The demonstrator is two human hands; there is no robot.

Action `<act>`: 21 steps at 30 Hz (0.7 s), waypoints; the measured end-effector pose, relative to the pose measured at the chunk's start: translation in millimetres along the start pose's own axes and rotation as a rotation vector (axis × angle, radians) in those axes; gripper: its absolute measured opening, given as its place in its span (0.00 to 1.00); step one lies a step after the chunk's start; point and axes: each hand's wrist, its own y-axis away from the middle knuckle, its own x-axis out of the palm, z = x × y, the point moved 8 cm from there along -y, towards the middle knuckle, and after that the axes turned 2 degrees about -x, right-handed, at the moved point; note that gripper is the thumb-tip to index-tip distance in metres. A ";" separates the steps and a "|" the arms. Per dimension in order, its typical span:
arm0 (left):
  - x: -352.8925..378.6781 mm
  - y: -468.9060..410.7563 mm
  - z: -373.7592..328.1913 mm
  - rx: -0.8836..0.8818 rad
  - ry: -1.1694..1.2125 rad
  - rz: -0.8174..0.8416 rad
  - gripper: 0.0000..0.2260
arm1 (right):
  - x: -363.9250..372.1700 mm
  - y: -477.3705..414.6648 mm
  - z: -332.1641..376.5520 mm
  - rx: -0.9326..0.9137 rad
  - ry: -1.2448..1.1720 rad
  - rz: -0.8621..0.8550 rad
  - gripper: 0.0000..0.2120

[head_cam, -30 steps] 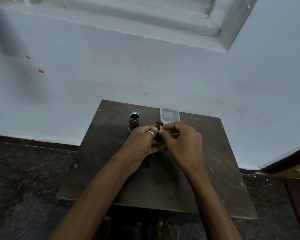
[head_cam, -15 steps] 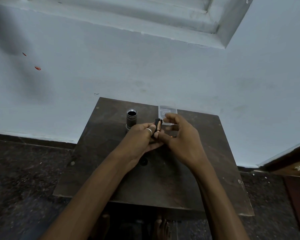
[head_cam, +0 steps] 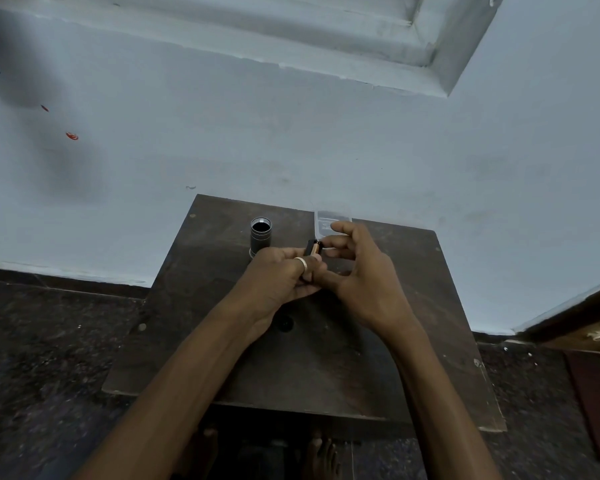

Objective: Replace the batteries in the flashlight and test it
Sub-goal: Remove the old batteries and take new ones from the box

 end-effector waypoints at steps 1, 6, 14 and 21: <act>0.6 0.7 -1.1 0.007 -0.004 -0.004 0.07 | -0.8 0.1 -0.6 0.006 -0.005 -0.005 0.33; 2.1 3.4 -2.4 0.009 -0.009 0.003 0.07 | -1.2 -0.7 -3.6 0.020 -0.031 -0.015 0.34; 8.2 5.4 -4.4 0.049 -0.056 0.052 0.08 | -6.5 0.7 -17.5 0.149 -0.311 0.065 0.17; 13.8 11.3 -10.3 0.149 -0.189 0.067 0.10 | -9.6 1.2 -12.5 0.156 -0.160 -0.110 0.08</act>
